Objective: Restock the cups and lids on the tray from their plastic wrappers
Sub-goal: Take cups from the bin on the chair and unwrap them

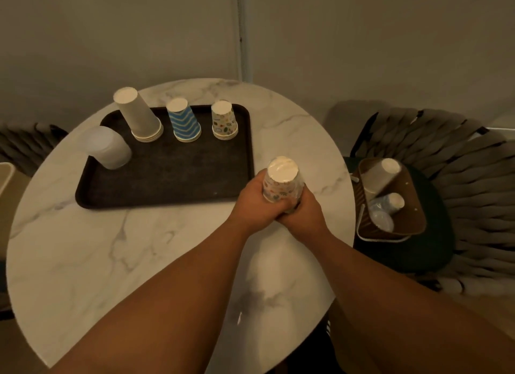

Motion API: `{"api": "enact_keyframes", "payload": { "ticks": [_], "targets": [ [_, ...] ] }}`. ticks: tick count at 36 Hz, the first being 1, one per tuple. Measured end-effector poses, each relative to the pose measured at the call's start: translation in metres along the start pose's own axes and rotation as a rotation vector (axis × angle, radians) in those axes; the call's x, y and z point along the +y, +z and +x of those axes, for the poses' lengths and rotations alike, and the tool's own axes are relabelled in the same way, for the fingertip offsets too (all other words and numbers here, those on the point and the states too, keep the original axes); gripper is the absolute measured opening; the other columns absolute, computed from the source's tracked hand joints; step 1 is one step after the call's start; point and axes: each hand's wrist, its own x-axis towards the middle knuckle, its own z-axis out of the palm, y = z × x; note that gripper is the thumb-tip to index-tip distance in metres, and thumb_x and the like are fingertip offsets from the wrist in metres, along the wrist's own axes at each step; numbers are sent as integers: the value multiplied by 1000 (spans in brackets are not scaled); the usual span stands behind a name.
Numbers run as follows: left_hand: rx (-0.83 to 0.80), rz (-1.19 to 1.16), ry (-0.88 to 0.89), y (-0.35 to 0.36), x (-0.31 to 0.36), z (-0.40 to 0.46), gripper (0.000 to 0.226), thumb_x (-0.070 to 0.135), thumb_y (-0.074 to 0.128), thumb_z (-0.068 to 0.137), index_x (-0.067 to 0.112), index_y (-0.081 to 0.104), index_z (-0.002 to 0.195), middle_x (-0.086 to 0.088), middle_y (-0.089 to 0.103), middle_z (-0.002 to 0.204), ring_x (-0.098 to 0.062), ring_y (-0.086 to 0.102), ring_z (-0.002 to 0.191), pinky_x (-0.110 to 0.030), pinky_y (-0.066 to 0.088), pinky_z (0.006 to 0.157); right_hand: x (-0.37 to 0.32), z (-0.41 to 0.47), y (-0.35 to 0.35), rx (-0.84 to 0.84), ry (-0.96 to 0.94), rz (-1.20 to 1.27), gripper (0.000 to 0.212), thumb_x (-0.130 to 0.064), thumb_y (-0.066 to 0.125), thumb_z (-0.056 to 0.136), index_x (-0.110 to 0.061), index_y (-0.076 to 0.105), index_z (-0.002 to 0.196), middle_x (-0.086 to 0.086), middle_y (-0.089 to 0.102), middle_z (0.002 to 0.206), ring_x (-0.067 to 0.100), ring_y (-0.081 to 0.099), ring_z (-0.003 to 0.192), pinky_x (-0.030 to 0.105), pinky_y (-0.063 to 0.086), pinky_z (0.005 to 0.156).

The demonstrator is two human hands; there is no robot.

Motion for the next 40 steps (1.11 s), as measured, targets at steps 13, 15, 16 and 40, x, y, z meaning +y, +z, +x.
{"api": "enact_keyframes", "payload": {
  "ticks": [13,15,16,40],
  "targets": [
    [-24,22,-16,11,6,40,78,25,84,74,28,43,141,8,59,121,-13,58,112,-23,51,87,3,44,-13,-44,29,-54,81,-24,88,68,-21,47,138,-6,57,125,11,54,116,14,39,87],
    [-20,18,-27,13,0,40,80,25,84,74,28,43,141,8,59,122,-14,59,113,-24,51,89,10,43,-11,-31,39,-45,79,-26,88,68,-21,49,136,-10,57,120,9,55,114,15,42,89],
    [-16,16,-28,14,-1,39,80,24,84,74,29,42,141,8,59,121,-14,59,113,-23,51,88,11,42,-11,-25,44,-35,78,-26,87,68,-21,49,136,-11,57,118,8,55,112,15,41,88],
    [23,352,311,82,38,-29,56,47,75,81,24,53,127,12,47,115,-1,49,95,-7,42,78,30,-16,-95,286,136,-120,56,-30,70,87,-21,47,138,-2,57,126,15,56,107,31,47,90]
  ]
}}
